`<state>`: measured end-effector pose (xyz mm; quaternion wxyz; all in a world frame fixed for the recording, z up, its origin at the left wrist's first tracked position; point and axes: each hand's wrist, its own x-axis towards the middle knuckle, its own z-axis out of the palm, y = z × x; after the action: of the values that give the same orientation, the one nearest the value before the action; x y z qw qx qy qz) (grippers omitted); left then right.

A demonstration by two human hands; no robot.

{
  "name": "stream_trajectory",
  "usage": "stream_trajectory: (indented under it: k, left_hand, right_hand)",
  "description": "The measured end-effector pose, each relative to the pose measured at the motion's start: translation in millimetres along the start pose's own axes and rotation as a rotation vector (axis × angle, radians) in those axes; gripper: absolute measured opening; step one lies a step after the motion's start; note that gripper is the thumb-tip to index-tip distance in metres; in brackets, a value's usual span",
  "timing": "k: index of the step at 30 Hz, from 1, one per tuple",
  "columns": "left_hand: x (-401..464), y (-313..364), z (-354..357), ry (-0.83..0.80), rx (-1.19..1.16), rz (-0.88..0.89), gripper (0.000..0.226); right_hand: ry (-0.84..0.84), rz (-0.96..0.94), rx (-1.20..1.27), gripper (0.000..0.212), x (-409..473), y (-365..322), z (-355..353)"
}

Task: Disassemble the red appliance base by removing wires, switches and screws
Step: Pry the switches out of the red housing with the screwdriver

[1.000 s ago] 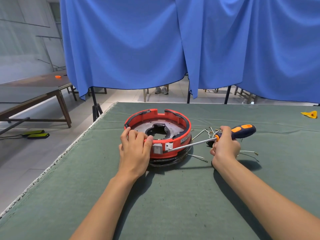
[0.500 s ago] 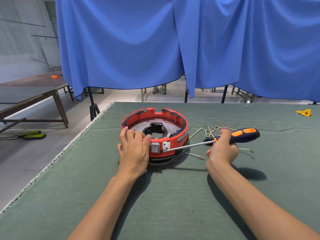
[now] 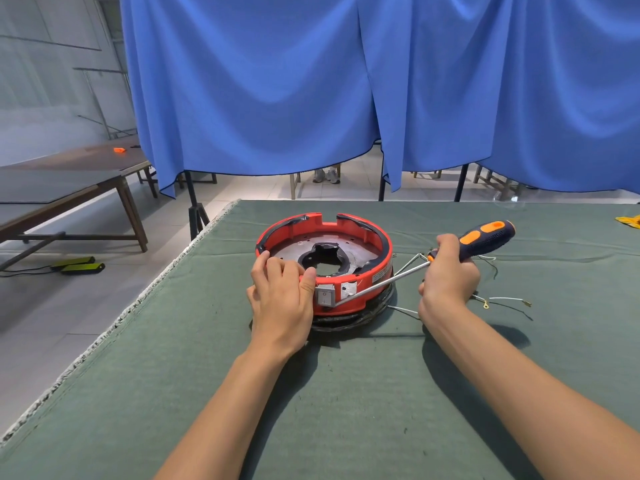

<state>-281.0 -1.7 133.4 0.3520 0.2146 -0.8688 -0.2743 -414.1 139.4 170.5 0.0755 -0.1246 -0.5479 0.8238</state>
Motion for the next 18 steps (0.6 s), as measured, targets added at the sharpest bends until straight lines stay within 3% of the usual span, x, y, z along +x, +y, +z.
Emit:
stream_trajectory:
  k: [6, 18]
  left_hand:
    - [1, 0, -1, 0.009, 0.0, 0.003, 0.032]
    - [2, -3, -6, 0.019, 0.013, 0.009, 0.037]
  right_hand:
    - [-0.058, 0.055, -0.043, 0.02, 8, 7, -12]
    - [0.098, 0.1, 0.087, 0.026, 14, -2, -42]
